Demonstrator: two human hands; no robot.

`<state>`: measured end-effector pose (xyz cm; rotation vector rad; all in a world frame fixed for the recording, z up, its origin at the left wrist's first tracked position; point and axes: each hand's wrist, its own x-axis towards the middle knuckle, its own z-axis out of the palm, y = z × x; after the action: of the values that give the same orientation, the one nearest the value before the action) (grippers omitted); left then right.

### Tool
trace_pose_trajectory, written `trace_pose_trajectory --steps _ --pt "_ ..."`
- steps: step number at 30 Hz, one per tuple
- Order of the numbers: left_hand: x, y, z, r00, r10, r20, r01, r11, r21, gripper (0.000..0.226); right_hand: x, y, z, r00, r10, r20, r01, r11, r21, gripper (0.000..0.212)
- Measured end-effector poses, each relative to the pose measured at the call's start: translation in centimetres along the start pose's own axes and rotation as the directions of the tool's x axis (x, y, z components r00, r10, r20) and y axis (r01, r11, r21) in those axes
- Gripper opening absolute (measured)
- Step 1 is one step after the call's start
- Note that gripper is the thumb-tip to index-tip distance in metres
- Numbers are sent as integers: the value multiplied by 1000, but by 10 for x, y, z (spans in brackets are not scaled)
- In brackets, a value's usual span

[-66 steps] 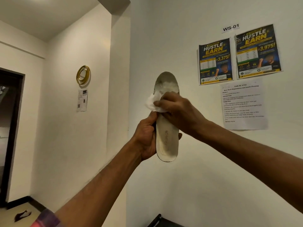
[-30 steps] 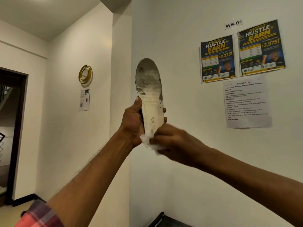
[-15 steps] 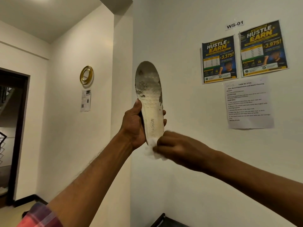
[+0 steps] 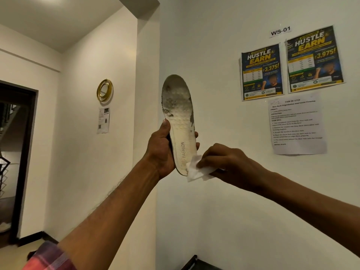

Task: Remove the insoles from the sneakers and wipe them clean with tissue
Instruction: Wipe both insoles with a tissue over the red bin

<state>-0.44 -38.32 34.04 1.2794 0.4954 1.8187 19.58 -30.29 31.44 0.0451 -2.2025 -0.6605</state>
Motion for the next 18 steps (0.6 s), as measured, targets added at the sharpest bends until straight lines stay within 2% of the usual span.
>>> trace_pose_trajectory --steps 1,3,5,6,18 --pt "2 0 -2 1000 12 -15 -12 1000 10 64 2 3 -3 1000 8 -30 -9 1000 -11 29" --pt "5 3 -6 998 39 -39 -38 999 29 61 11 13 -15 977 91 -193 -93 996 -2 28" --pt "6 7 -6 998 38 -46 -36 998 45 62 23 22 -27 905 197 -378 -216 976 -7 28" --pt "7 8 -6 998 41 -51 -38 998 52 63 28 24 -30 876 225 -426 -252 968 -8 28" --pt "-15 30 -50 984 78 -159 -56 989 134 64 71 -3 17 803 368 -469 -301 929 213 21"
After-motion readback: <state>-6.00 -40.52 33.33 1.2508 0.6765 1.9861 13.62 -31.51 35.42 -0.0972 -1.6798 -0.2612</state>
